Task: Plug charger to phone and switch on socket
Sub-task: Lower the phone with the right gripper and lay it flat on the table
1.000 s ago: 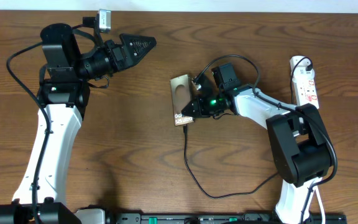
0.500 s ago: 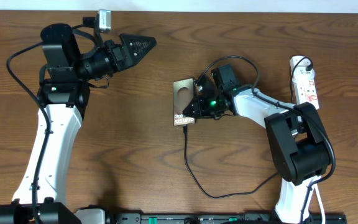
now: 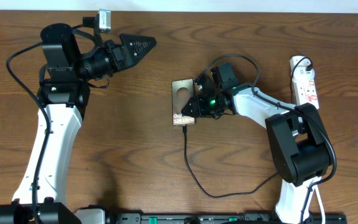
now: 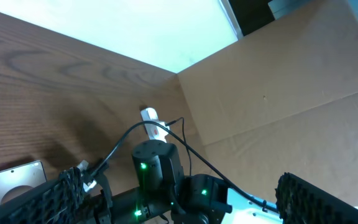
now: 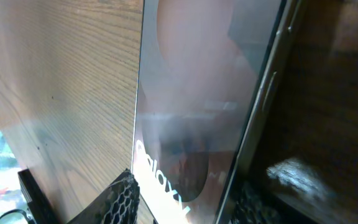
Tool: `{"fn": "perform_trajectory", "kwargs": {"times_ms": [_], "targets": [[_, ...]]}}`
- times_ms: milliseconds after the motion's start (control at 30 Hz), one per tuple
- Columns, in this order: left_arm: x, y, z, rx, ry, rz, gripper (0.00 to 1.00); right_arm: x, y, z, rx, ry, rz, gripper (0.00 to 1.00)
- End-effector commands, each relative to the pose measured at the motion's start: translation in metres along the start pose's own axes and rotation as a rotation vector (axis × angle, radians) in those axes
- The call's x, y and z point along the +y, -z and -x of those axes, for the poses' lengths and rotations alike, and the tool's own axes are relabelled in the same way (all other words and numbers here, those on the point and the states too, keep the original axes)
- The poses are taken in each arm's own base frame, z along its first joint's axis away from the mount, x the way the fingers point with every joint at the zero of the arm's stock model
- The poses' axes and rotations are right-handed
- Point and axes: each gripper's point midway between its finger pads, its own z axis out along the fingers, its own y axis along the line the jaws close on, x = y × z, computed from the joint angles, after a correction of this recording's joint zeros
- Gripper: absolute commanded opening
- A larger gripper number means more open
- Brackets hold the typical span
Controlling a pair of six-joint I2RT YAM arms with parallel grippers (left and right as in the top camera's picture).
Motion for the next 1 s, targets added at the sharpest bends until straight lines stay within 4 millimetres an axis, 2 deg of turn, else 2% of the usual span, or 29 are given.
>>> {"fn": "perform_trajectory", "kwargs": {"times_ms": [0,100,600,667,767,967], "targets": [[-0.009,0.004,0.003,-0.011,-0.036,-0.009,1.00,-0.029,-0.002,0.001,-0.023,-0.009,-0.144,0.47],[-0.009,0.004,0.003,-0.011,-0.036,-0.009,1.00,-0.037,-0.001,0.002,-0.030,-0.013,-0.190,0.49],[-0.009,0.004,0.003,-0.011,-0.036,-0.009,1.00,-0.040,0.002,0.007,-0.051,-0.022,-0.218,0.60],[-0.009,0.004,0.003,-0.011,-0.037,-0.009,1.00,-0.031,0.007,0.012,-0.062,-0.010,-0.202,0.62],[-0.009,0.004,0.003,-0.011,-0.036,-0.009,1.00,-0.008,0.020,0.021,-0.075,0.028,-0.148,0.62],[-0.009,0.004,0.003,-0.011,-0.037,-0.009,1.00,0.035,0.073,0.046,-0.152,0.086,-0.162,0.66]]}}
